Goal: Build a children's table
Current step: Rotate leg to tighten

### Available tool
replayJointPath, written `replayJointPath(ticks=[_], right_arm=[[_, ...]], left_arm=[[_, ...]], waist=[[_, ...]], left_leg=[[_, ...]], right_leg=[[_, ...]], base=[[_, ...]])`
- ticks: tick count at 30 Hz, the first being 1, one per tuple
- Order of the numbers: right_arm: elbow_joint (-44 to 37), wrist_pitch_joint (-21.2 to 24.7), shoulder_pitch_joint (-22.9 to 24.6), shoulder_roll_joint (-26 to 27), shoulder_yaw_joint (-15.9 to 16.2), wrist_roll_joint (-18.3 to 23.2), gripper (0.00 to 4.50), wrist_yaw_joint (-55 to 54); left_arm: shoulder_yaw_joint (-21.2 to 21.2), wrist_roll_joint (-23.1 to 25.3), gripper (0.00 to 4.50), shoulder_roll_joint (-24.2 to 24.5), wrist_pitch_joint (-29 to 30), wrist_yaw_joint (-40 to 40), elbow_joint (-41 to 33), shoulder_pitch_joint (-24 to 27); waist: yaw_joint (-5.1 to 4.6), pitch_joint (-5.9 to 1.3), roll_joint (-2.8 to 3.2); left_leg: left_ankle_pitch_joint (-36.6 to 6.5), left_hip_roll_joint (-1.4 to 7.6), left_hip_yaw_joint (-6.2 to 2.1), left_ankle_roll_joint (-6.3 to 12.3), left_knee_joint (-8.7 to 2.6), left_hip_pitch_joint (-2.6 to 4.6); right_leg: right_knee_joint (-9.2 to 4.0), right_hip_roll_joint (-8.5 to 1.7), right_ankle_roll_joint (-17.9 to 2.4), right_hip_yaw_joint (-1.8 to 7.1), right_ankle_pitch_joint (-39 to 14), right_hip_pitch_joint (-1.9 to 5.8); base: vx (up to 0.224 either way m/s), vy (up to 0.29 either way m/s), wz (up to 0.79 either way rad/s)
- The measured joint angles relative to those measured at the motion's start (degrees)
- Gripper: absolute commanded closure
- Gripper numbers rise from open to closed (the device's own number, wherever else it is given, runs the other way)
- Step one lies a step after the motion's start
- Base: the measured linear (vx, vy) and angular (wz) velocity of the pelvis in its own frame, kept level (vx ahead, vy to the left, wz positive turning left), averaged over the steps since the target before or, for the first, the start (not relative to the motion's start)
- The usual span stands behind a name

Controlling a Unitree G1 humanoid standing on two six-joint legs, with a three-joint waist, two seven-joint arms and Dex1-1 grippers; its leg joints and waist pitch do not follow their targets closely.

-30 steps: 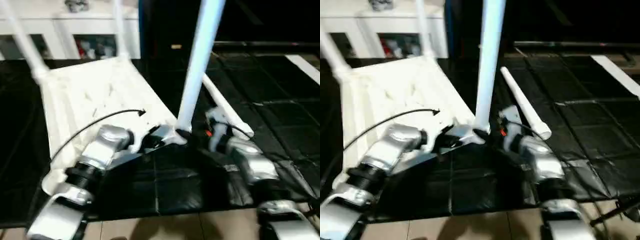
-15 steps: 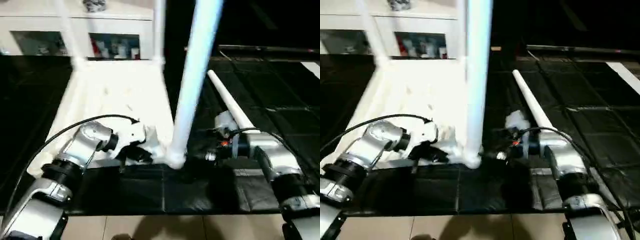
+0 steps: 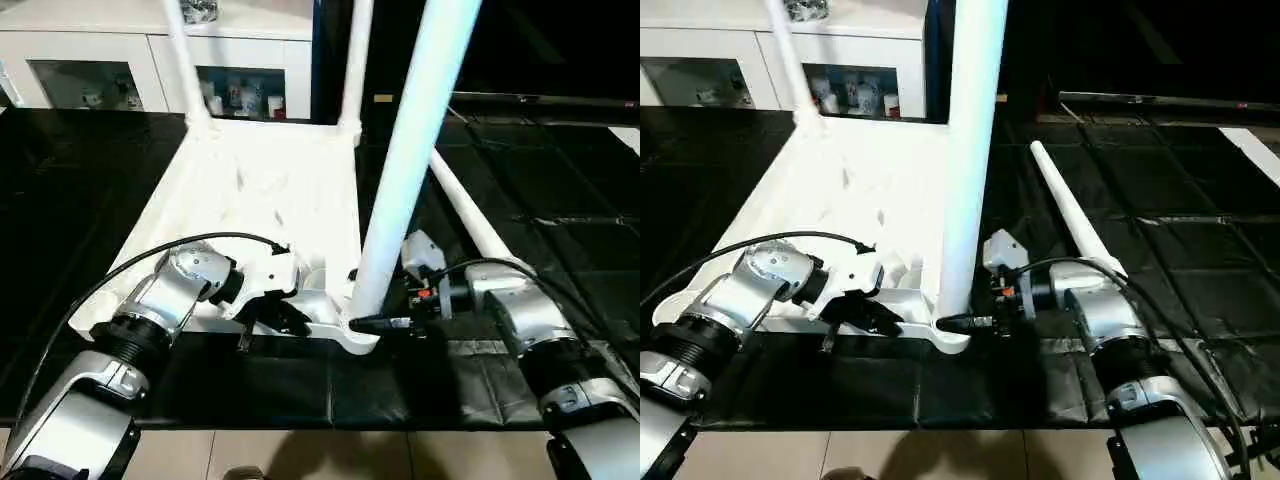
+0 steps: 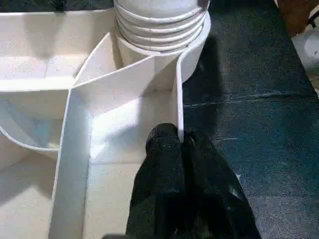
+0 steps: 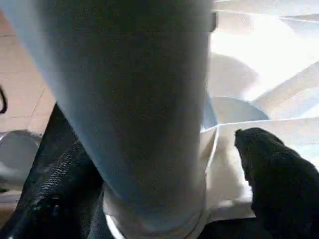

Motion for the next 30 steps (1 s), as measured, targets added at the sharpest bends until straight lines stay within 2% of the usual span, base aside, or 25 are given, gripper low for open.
replayJointPath(ticks=[2,3,13,15,22,30], right_arm=[[0.0,-0.3,0.0,0.0,0.5,-0.4,0.61,0.5],[0.0,-0.3,0.0,-0.1,0.5,-0.6,0.80,1.0],[0.0,-1.6,0.1,-0.5,1.7,-1.5,0.80,1.8],[0.1,-1.7,0.1,-0.2,1.8,-1.8,1.11,1.4],[1.2,-2.6,0.1,0.2,2.2,-2.5,1.71,0.8],[1.4,-2.5,0.0,0.3,2.2,-2.4,1.81,0.8]], left_arm=[[-0.1,0.0,4.50,0.0,-0.1,0.0,0.0,0.0],[-0.1,0.0,4.50,0.0,-0.1,0.0,0.0,0.0],[-0.1,0.1,4.50,0.1,-0.3,0.0,0.2,0.0],[-0.1,0.1,4.50,0.1,-0.5,0.0,0.3,0.0],[-0.1,0.1,4.50,0.0,-0.8,0.0,0.7,-0.1],[-0.3,0.1,4.50,0.0,-0.9,-0.1,1.2,-0.5]], waist=[[0.00,0.00,0.00],[0.00,0.00,-0.01],[-0.02,0.00,-0.01],[-0.02,0.00,-0.01],[-0.04,0.00,-0.01],[-0.03,0.00,-0.02]], left_leg=[[0.0,0.00,0.00,0.00,0.00,0.00],[0.0,0.00,0.00,0.00,0.00,0.00],[0.0,0.00,0.00,0.00,0.00,0.01],[0.0,0.00,0.00,0.00,0.00,0.01],[0.0,0.00,0.00,0.00,0.00,0.04],[0.0,0.00,0.00,0.00,0.00,0.07]], right_leg=[[0.00,0.00,0.0,0.00,0.0,0.00],[0.00,0.00,0.0,0.00,0.0,0.00],[0.00,0.00,0.0,0.00,0.0,0.00],[0.01,0.00,0.0,0.00,0.0,0.00],[0.02,0.00,0.0,0.00,0.0,0.02],[0.02,0.00,0.0,0.00,0.0,0.05]], base=[[0.000,0.000,0.00],[0.000,0.000,0.00],[0.000,0.000,0.00],[0.000,0.000,0.00],[0.000,0.000,0.00],[0.000,0.000,0.00]])
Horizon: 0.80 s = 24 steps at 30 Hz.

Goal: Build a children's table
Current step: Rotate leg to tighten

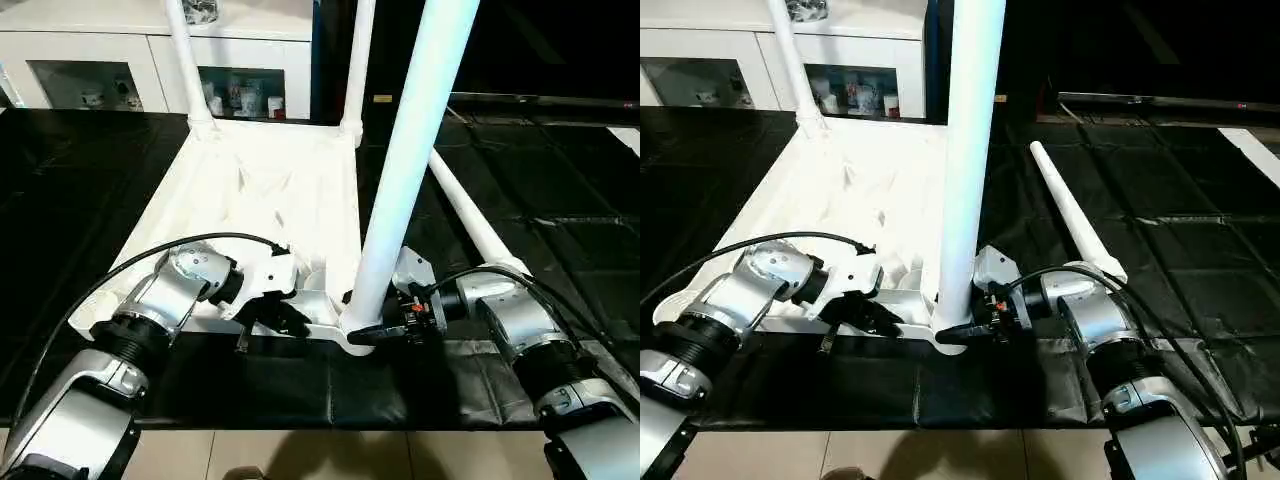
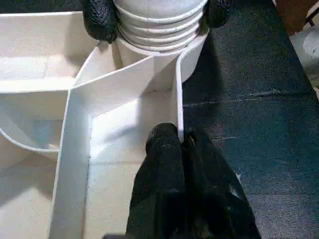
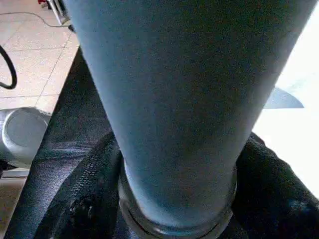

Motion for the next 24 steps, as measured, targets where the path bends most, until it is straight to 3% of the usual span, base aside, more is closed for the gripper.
replayJointPath(ticks=[7,13,20,22,24], right_arm=[[0.0,0.5,0.0,0.1,-0.1,0.3,1.81,0.1],[-1.5,4.8,1.7,1.3,-2.4,0.8,1.82,-5.9],[-1.9,11.3,3.4,7.8,-11.6,0.5,1.83,-30.7],[-0.7,12.4,2.2,11.9,-14.4,0.3,1.83,-41.2],[0.4,12.6,0.9,13.5,-15.3,-0.3,1.83,-47.0]], left_arm=[[0.1,-0.1,4.50,-0.1,0.4,-0.1,0.1,0.0],[2.5,-0.2,4.50,-3.0,6.1,4.3,1.4,-0.5],[8.0,-0.1,4.50,-11.4,19.2,21.7,1.3,-0.5],[9.9,0.0,4.50,-14.1,22.8,27.7,0.6,-0.4],[10.4,0.2,4.50,-16.1,25.1,31.9,-0.3,-0.4]], waist=[[0.03,0.00,0.00],[-0.06,0.00,0.01],[-3.25,-0.02,0.00],[-4.39,-0.02,0.01],[-4.73,-0.03,0.02]], left_leg=[[0.0,0.00,0.00,0.00,0.00,0.00],[0.0,0.00,-0.01,-0.01,0.09,0.18],[0.1,-0.02,-0.09,-0.02,0.16,0.37],[0.0,0.00,-0.08,-0.02,0.14,0.36],[0.0,0.00,-0.08,-0.03,0.03,0.35]], right_leg=[[0.00,0.00,0.0,0.00,0.0,0.00],[0.01,0.00,0.1,0.00,-0.1,0.24],[-0.15,-0.03,0.3,0.07,-0.1,0.48],[-0.10,-0.03,0.3,0.06,-0.1,0.41],[-0.08,-0.02,0.3,0.04,0.0,0.36]], base=[[0.000,0.000,0.00],[0.000,0.000,0.00],[0.000,0.000,0.00],[0.000,0.000,0.00],[0.000,0.000,0.00]])
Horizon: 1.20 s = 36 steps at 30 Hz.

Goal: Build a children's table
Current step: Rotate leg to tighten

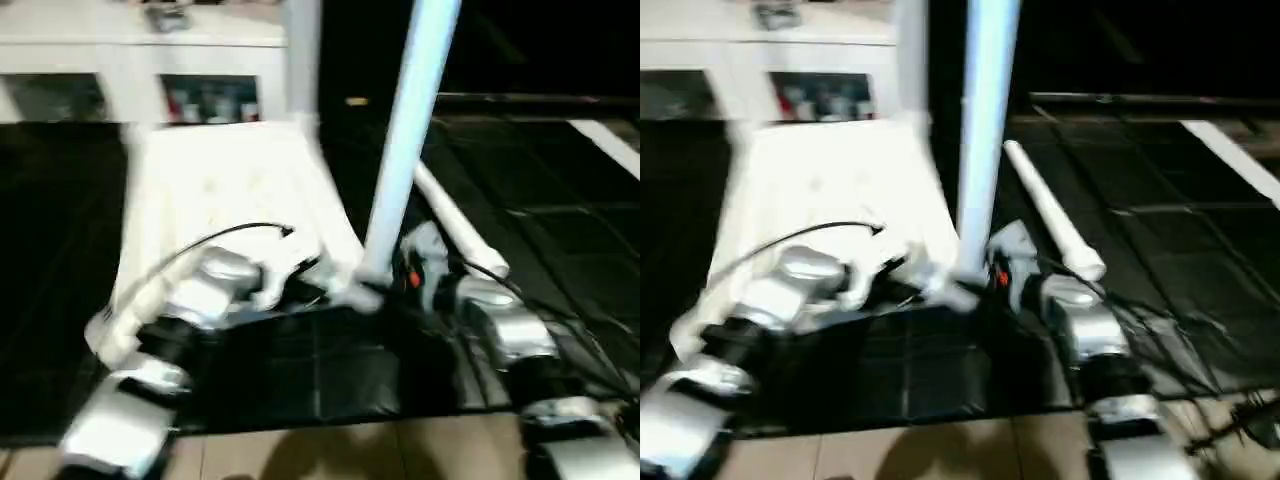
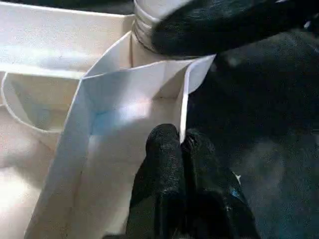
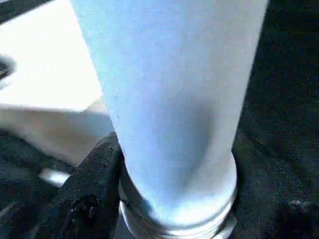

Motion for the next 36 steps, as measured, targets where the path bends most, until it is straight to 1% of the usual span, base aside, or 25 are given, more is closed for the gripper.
replayJointPath(ticks=[2,4,6,8,10,11,12,14,15,17,20,22,23,25,27,30,31,33,36], right_arm=[[0.2,-0.3,-0.4,0.2,0.0,-0.5,1.83,-1.6],[0.1,-1.7,-0.4,0.3,0.2,-2.2,1.83,-1.8],[-0.1,-1.8,-0.4,0.3,0.2,-2.5,1.13,-1.8],[-0.6,-1.7,-0.2,0.7,0.2,-2.5,1.13,-1.8],[-1.1,-1.8,0.2,0.9,0.2,-2.5,0.79,-1.8],[-1.3,-1.8,0.4,0.9,0.5,-2.5,0.79,-1.8],[-2.0,-2.3,1.0,0.9,0.6,-2.4,0.65,-0.9],[-3.0,-3.6,2.4,0.7,0.8,-2.0,0.60,1.7],[-3.4,-4.3,3.3,0.0,1.3,-1.2,0.33,4.6],[-4.2,-5.3,4.2,-1.1,1.9,-0.9,0.33,7.6],[-4.7,-6.9,5.1,-4.2,3.7,-0.3,0.05,14.7],[-5.0,-7.1,5.1,-6.5,4.0,1.1,0.05,19.6],[-5.4,-7.2,5.1,-7.2,4.2,1.6,0.05,21.6],[-6.9,-7.2,5.1,-8.8,4.9,2.6,0.05,26.6],[-7.5,-7.6,5.0,-10.2,5.6,3.3,0.05,30.4],[-7.4,-8.9,4.5,-12.0,7.7,3.3,0.05,35.6],[-7.0,-9.9,4.2,-13.5,8.7,3.2,0.05,38.0],[-6.1,-11.7,3.3,-15.2,9.6,2.5,0.05,41.5],[-5.2,-13.0,1.7,-15.6,11.2,1.8,0.05,44.4]], left_arm=[[0.2,0.3,4.50,-0.9,0.9,1.5,-0.6,0.0],[0.0,0.8,4.50,-1.1,1.2,2.2,-1.8,0.3],[-0.2,1.2,4.50,-1.0,1.2,2.2,-2.4,0.5],[-0.2,1.5,4.50,-1.0,1.2,2.3,-3.1,0.9],[-0.3,1.6,4.50,-0.6,1.5,2.3,-4.0,1.4],[-0.4,1.6,4.50,-0.4,1.5,2.2,-4.5,1.7],[-0.8,1.6,4.50,0.5,1.1,1.6,-5.2,2.0],[-1.5,1.5,4.50,1.9,0.0,-0.4,-5.9,2.5],[-1.7,1.4,4.50,3.1,-1.3,-2.0,-6.5,3.1],[-1.9,1.1,4.50,4.1,-2.6,-3.8,-6.7,3.6],[-2.4,0.5,4.50,6.5,-5.8,-7.9,-6.4,4.0],[-2.9,0.2,4.50,8.6,-9.0,-10.9,-5.7,4.1],[-3.1,-0.1,4.50,8.9,-10.1,-12.1,-5.5,4.3],[-3.4,-0.4,4.50,10.6,-12.2,-14.8,-5.2,4.4],[-4.0,-0.4,4.50,11.7,-13.9,-17.1,-5.2,4.5],[-5.3,-0.6,4.50,13.6,-16.2,-20.9,-5.1,4.5],[-5.7,-0.7,4.50,14.6,-17.5,-22.7,-4.9,4.5],[-6.2,-0.9,4.50,16.1,-19.4,-25.7,-4.7,4.5],[-7.1,-0.8,4.50,17.0,-21.3,-28.0,-4.3,4.4]], waist=[[0.13,-0.01,0.02],[0.24,-0.01,0.02],[0.24,-0.01,0.02],[0.18,-0.01,0.02],[0.08,-0.01,0.02],[0.05,0.00,0.02],[0.02,0.00,0.02],[0.03,0.01,0.04],[0.04,0.01,0.04],[0.34,0.01,0.04],[0.57,0.04,0.08],[0.77,0.06,0.10],[0.88,0.06,0.11],[1.37,0.06,0.10],[2.06,0.06,0.09],[2.48,0.06,0.09],[2.79,0.08,0.07],[3.27,0.09,0.05],[3.80,0.07,-0.01]], left_leg=[[0.0,0.00,0.01,-0.01,-0.17,-0.02],[0.0,0.00,0.01,-0.01,-0.36,-0.13],[0.0,-0.01,0.03,0.00,-0.44,-0.13],[0.0,-0.01,0.04,0.00,-0.44,-0.12],[0.0,-0.01,0.06,0.00,-0.45,-0.12],[0.0,-0.01,0.06,-0.01,-0.45,-0.12],[0.0,0.00,0.05,-0.01,-0.46,-0.12],[0.0,0.00,0.05,-0.01,-0.51,-0.12],[0.0,0.00,0.05,-0.01,-0.54,-0.12],[0.0,0.00,0.05,-0.01,-0.56,-0.13],[0.0,-0.01,0.05,-0.01,-0.54,-0.15],[0.0,-0.01,0.04,-0.01,-0.53,-0.18],[0.0,-0.01,0.04,-0.01,-0.53,-0.19],[0.0,-0.01,0.04,0.00,-0.53,-0.22],[0.0,0.00,0.05,0.00,-0.52,-0.18],[0.0,-0.01,0.07,0.01,-0.46,-0.20],[0.0,-0.01,0.08,0.02,-0.44,-0.19],[0.0,-0.01,0.11,0.02,-0.40,-0.18],[0.0,0.00,0.12,0.02,-0.38,-0.16]], right_leg=[[-0.02,0.01,0.0,-0.04,0.0,-0.03],[-0.06,0.03,0.1,-0.04,-0.1,-0.15],[-0.06,0.03,-0.2,-0.03,0.0,-0.18],[-0.07,0.03,-0.2,-0.03,0.1,-0.19],[-0.07,0.03,-0.2,-0.02,0.0,-0.20],[-0.07,0.03,-0.1,-0.02,0.0,-0.20],[-0.08,0.03,0.0,-0.02,-0.1,-0.21],[-0.09,0.04,0.1,-0.02,-0.1,-0.22],[-0.12,0.04,0.1,-0.02,-0.1,-0.22],[-0.12,0.04,0.0,-0.03,-0.1,-0.22],[-0.13,0.03,-0.1,-0.02,0.0,-0.22],[-0.14,0.03,-0.1,-0.03,0.0,-0.22],[-0.15,0.03,-0.1,-0.03,0.0,-0.22],[-0.15,0.03,-0.2,-0.03,0.0,-0.22],[-0.15,0.02,-0.2,-0.03,0.0,-0.22],[-0.15,0.02,-0.2,-0.04,0.0,-0.26],[-0.15,0.01,-0.2,-0.04,0.0,-0.26],[-0.13,0.01,-0.2,-0.04,0.0,-0.26],[-0.09,0.01,-0.2,-0.04,0.0,-0.24]], base=[[0.000,0.000,0.00],[0.000,0.000,0.00],[0.000,0.000,0.00],[0.000,0.000,0.00],[0.000,0.000,0.00],[0.000,0.000,0.00],[0.000,0.000,0.00],[0.000,0.000,0.00],[0.000,0.000,0.00],[0.000,0.000,0.00],[0.000,0.000,0.00],[0.000,0.000,0.00],[0.000,0.000,0.00],[0.000,0.000,0.00],[0.000,0.000,0.00],[0.000,0.000,0.00],[0.000,0.000,0.00],[0.000,0.000,0.00],[0.000,0.000,0.00]])
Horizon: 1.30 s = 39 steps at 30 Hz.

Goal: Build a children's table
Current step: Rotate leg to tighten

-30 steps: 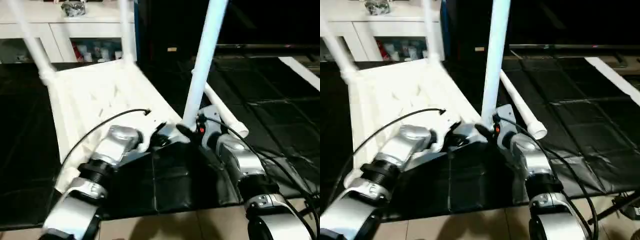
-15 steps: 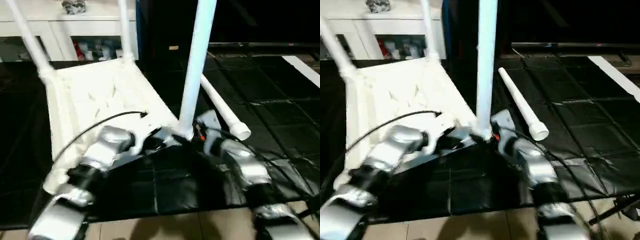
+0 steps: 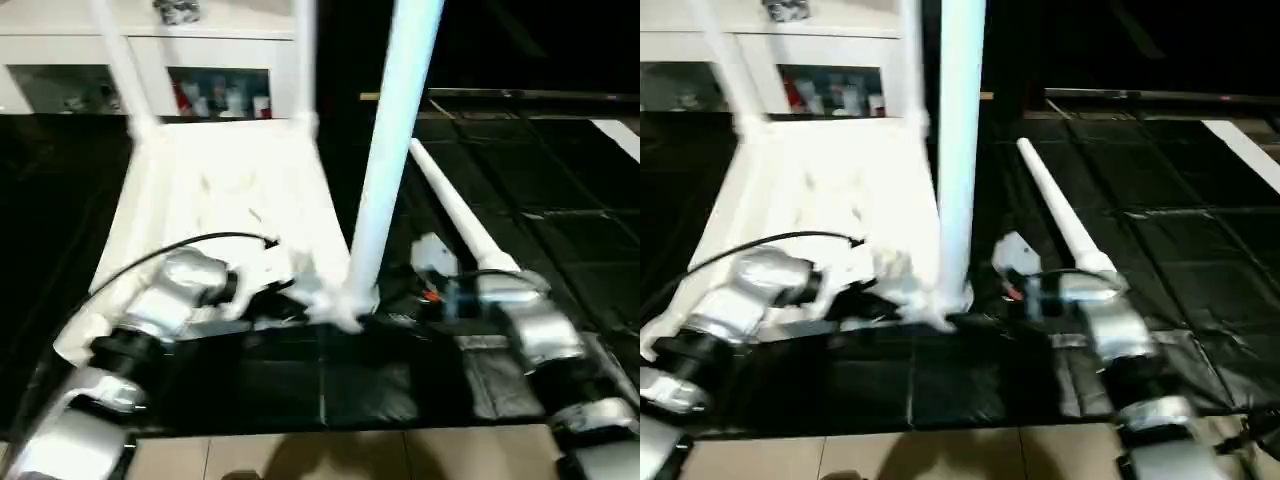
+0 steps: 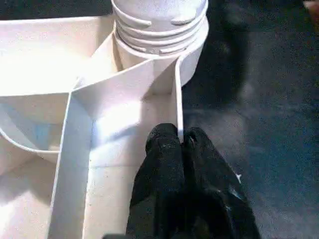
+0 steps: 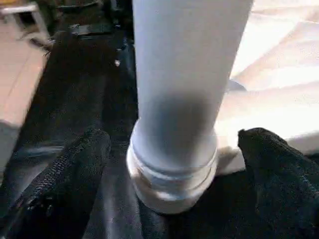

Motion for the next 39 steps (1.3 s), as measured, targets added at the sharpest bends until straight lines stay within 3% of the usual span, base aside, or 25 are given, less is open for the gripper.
replayJointPath(ticks=[3,4,8,9,22,39], right_arm=[[0.7,-0.6,-0.5,0.5,0.6,-0.3,0.05,1.2],[1.0,-0.6,-1.0,0.6,0.6,-0.3,0.32,1.6],[2.3,-0.8,-2.4,1.0,1.3,-0.3,0.46,2.1],[3.1,-1.2,-2.4,1.2,1.5,-0.3,0.79,2.4],[5.7,-2.5,-2.8,2.1,2.4,-0.5,1.78,3.7],[6.9,-3.2,-3.4,2.3,2.4,-0.5,1.93,4.4]], left_arm=[[-0.6,0.0,4.50,-0.1,-1.4,-1.1,0.3,-0.2],[-0.7,0.0,4.50,-0.1,-1.6,-1.4,0.7,-0.5],[-1.2,0.0,4.50,-0.1,-2.0,-2.0,1.3,-1.0],[-1.2,0.0,4.50,0.0,-2.5,-2.3,1.4,-1.0],[-1.2,0.1,4.50,0.0,-4.3,-2.8,2.4,-1.1],[-1.7,0.0,4.50,-0.2,-5.3,-3.5,4.5,-2.3]], waist=[[0.26,0.00,0.00],[0.23,0.00,-0.01],[0.17,-0.01,-0.07],[0.18,-0.01,-0.08],[0.18,-0.01,-0.08],[0.20,-0.01,-0.08]], left_leg=[[0.0,-0.01,-0.01,0.01,0.13,-0.03],[0.0,-0.01,-0.01,0.01,0.17,-0.05],[0.0,-0.01,-0.04,0.02,0.22,-0.05],[0.0,-0.01,-0.03,0.02,0.22,-0.05],[0.0,0.00,-0.05,0.01,0.24,-0.05],[0.0,0.00,-0.05,0.01,0.28,-0.05]], right_leg=[[0.00,-0.02,0.0,0.01,0.0,0.01],[0.00,-0.02,0.0,0.02,0.0,0.00],[0.04,-0.02,0.0,0.02,0.0,0.01],[0.04,-0.02,0.0,0.02,0.0,0.01],[0.07,-0.02,0.0,0.02,0.0,0.01],[0.11,-0.02,0.0,0.01,0.0,0.01]], base=[[0.000,0.000,0.00],[0.000,0.000,0.00],[0.000,0.000,0.00],[0.000,0.000,0.00],[0.000,0.000,0.00],[0.000,0.000,0.00]])
